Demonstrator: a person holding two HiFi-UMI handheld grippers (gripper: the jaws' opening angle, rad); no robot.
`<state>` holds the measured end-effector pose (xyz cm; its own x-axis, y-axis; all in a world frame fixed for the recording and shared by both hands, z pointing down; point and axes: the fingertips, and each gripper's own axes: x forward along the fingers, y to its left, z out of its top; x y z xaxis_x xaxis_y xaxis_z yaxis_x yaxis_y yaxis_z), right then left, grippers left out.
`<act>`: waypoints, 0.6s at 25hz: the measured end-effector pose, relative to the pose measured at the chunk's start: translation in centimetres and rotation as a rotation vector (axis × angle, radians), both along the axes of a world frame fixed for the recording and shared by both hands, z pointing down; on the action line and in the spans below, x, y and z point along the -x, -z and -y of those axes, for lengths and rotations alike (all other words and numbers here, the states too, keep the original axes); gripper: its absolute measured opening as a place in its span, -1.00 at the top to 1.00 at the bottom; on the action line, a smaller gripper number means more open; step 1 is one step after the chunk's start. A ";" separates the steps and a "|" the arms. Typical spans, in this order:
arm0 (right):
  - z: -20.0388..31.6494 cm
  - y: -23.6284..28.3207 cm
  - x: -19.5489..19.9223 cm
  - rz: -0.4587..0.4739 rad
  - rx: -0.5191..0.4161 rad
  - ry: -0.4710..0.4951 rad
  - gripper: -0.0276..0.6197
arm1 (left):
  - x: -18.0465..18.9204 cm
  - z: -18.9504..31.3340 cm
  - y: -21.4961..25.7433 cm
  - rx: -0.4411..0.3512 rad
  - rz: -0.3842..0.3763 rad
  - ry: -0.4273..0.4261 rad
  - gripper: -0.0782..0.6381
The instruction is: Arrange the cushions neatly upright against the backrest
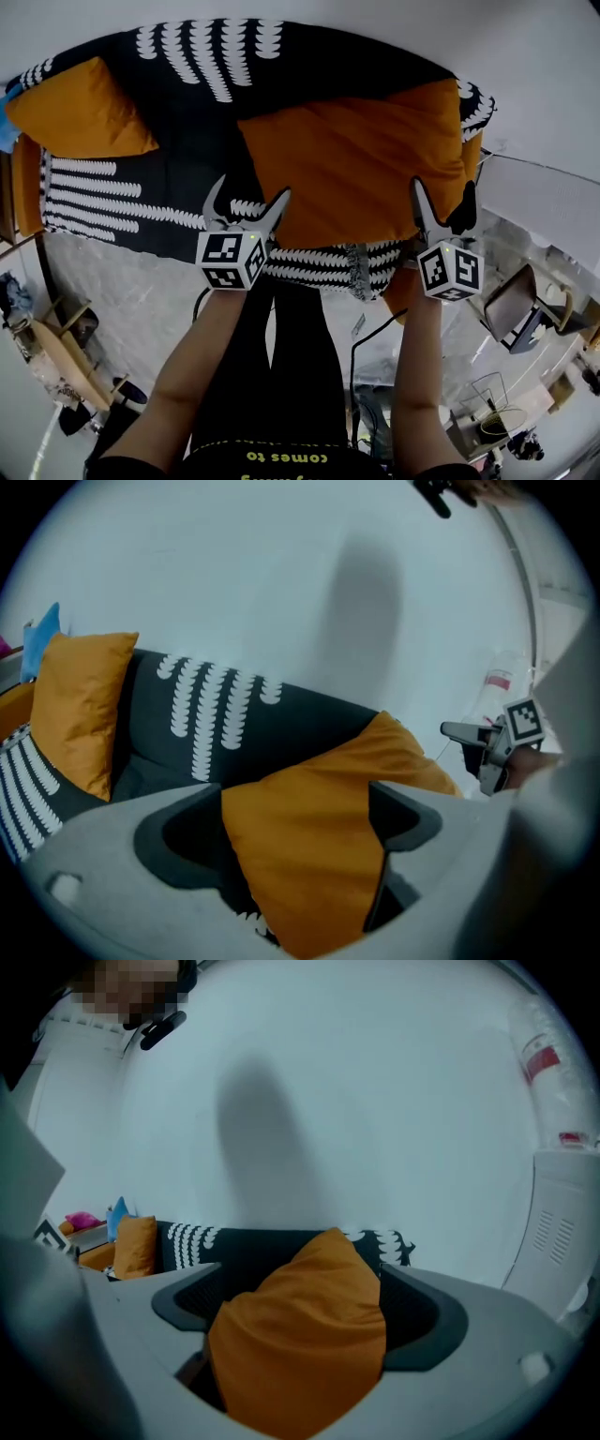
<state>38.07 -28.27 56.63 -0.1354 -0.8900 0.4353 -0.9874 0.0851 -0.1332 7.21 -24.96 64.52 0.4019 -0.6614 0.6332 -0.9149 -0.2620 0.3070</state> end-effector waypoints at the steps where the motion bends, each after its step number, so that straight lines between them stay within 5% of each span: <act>1: 0.0 -1.1 -0.2 0.007 0.013 0.013 -0.67 | -0.3 0.1 -1.1 0.012 0.003 -0.001 -0.60; 5: 0.0 -4.2 -1.1 0.002 0.047 0.061 -0.67 | -1.0 0.4 -4.6 0.046 0.002 0.008 -0.60; 15: 1.7 -7.6 -1.7 -0.248 0.126 0.227 -0.64 | -1.0 -1.0 -13.0 0.199 0.026 0.019 -0.60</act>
